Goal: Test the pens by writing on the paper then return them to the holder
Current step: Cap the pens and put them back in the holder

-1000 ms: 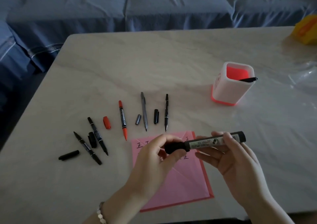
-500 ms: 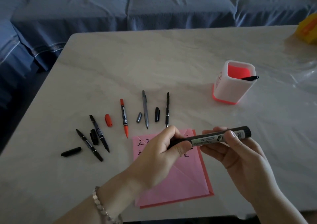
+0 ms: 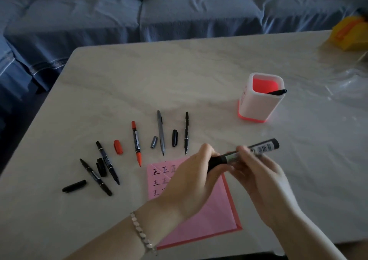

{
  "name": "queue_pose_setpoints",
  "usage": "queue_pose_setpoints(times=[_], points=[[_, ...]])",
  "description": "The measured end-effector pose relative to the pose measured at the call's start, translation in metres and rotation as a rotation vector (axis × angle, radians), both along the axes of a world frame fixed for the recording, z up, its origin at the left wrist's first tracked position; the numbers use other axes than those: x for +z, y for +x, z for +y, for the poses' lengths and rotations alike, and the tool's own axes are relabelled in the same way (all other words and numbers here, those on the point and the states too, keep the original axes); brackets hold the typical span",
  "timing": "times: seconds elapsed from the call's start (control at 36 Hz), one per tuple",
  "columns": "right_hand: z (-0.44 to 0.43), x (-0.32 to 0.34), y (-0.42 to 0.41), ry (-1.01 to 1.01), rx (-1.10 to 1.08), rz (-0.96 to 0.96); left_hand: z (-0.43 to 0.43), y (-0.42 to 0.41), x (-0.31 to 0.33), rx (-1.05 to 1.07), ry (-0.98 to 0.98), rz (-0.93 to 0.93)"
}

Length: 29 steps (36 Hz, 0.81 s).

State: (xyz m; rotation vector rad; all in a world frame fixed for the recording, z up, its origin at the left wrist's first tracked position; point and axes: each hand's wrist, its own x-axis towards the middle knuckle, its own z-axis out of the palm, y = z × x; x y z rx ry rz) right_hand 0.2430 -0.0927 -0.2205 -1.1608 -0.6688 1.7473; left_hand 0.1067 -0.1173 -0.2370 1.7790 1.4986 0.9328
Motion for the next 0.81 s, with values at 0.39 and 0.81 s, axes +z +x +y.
queue_pose_setpoints(times=[0.39,0.81], points=[[0.102,0.034,0.027,0.618,-0.329,-0.650,0.041,-0.034,-0.022,0.243,-0.055,0.400],[0.169,0.008,0.026,0.542,-0.066,-1.415,0.075,-0.056,-0.039,0.309,-0.218,0.850]])
